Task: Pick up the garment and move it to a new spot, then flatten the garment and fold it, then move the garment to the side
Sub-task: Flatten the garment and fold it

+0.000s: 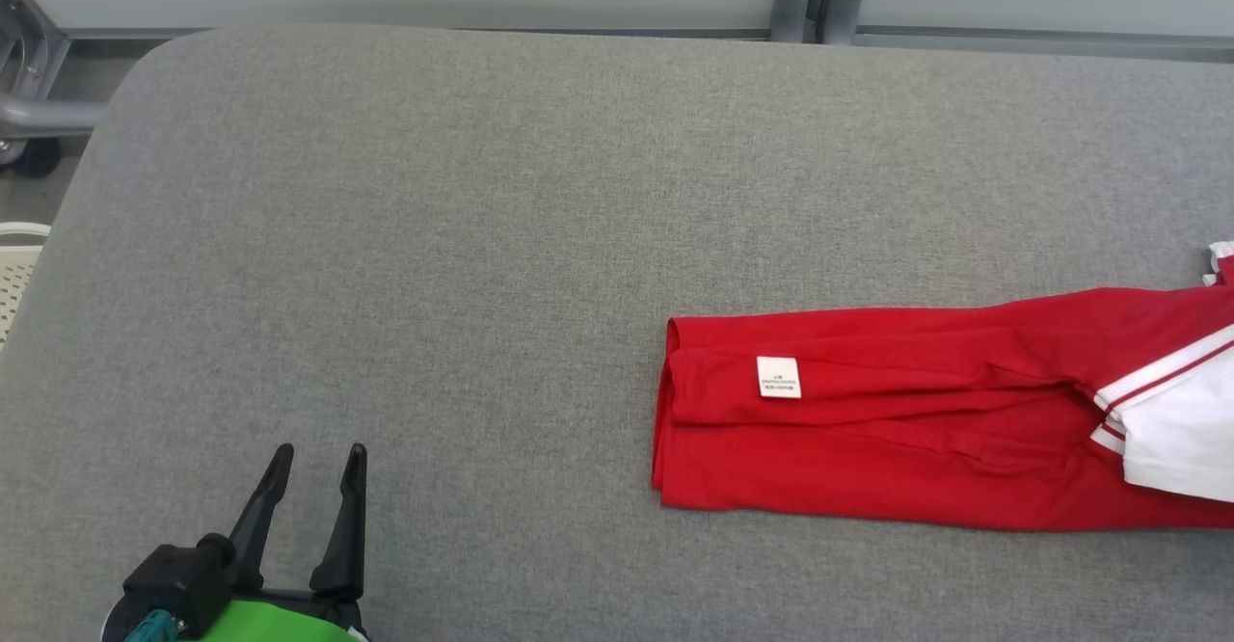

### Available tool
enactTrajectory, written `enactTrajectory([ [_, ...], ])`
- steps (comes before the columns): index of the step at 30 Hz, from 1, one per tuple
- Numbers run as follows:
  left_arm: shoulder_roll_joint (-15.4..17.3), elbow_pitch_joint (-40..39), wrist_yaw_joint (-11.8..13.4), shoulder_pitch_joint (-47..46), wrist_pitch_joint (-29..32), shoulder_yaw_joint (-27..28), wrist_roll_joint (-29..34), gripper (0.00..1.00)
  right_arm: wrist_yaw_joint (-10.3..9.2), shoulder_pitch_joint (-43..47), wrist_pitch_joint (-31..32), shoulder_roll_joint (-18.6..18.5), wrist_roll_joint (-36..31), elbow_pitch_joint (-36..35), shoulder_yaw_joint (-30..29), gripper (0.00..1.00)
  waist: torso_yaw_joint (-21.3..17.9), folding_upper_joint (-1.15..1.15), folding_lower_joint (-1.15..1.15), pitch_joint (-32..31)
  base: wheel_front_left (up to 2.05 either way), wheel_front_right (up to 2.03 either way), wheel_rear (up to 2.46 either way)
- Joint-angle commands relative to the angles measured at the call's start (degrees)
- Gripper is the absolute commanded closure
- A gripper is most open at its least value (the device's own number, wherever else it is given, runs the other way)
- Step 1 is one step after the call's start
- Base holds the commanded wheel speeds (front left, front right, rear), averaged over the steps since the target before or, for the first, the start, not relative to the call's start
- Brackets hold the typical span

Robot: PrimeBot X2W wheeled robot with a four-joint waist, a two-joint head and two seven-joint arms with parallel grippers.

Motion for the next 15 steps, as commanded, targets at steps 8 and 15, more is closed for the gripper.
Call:
enactTrajectory([
  [8, -0.6, 1.1, -1.3, -0.2, -0.2, 0.1, 2.0, 0.0, 0.02, 0.7, 3.4, 5.4, -1.3, -12.8, 6.8, 1.0, -1.7, 0.4, 0.0, -1.9, 0.0, 0.0, 0.0],
  [15, -1.2, 2.4, -1.5, -2.7, -0.2, -2.2, 2.4, 0.0, 0.02, -1.1, 5.5, 13.0, -8.2, -18.4, 18.5, 1.0, -1.5, 0.4, 0.0, 0.0, 0.0, 0.0, 0.0],
])
